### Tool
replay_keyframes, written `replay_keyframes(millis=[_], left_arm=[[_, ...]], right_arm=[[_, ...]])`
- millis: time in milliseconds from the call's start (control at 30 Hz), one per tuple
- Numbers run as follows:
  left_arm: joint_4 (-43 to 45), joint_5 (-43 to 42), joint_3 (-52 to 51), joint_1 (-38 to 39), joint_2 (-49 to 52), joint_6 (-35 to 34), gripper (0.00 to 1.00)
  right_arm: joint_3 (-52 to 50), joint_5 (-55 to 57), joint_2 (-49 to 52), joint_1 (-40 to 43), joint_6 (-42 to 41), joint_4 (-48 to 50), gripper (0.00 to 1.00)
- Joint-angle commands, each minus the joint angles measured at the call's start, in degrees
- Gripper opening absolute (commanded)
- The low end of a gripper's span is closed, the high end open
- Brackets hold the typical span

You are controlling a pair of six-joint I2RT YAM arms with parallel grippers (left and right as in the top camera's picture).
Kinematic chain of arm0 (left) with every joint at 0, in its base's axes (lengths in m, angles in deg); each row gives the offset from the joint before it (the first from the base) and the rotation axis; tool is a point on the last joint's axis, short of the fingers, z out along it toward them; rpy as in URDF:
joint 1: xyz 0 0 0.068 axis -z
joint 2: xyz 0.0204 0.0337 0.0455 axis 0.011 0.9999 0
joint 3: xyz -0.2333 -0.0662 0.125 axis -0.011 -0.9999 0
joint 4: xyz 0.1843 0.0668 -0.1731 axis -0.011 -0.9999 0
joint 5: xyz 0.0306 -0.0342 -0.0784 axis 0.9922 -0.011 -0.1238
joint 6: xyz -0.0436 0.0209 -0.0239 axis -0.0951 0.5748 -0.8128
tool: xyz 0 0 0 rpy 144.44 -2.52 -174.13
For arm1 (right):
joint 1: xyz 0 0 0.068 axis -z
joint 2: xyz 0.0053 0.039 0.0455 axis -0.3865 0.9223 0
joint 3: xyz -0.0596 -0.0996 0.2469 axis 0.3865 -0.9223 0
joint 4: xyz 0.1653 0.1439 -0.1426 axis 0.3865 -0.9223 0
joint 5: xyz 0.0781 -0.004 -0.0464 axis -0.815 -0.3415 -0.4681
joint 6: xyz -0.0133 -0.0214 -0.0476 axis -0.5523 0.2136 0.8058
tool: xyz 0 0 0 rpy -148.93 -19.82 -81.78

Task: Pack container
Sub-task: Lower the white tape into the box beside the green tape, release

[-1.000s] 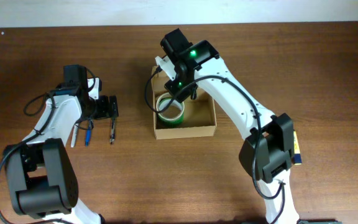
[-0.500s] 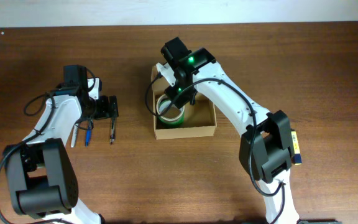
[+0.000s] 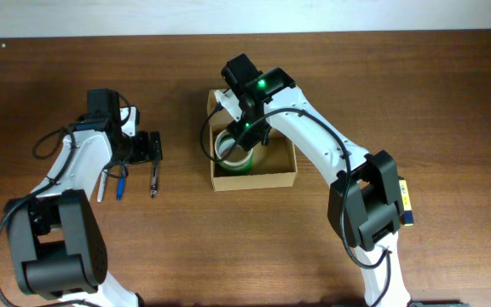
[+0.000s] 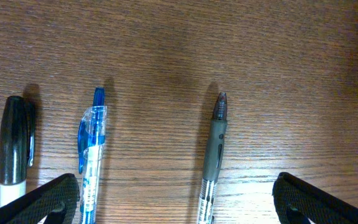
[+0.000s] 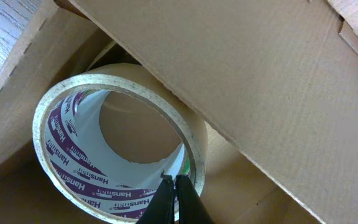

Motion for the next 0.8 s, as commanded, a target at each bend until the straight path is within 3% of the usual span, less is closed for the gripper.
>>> replay_keyframes(millis=[0,767], left_arm=[[-0.02,-0.57,0.68,-0.15,0.28,0.9,0.99],[-0.02,-0.57,0.68,-0.15,0.28,0.9,0.99]], right_arm=[[0.22,-0.7,-0.2,0.37,0.68,0.0,0.04],[-0.31,-0.72,2.67,0.42,0.63,0.48,0.04]])
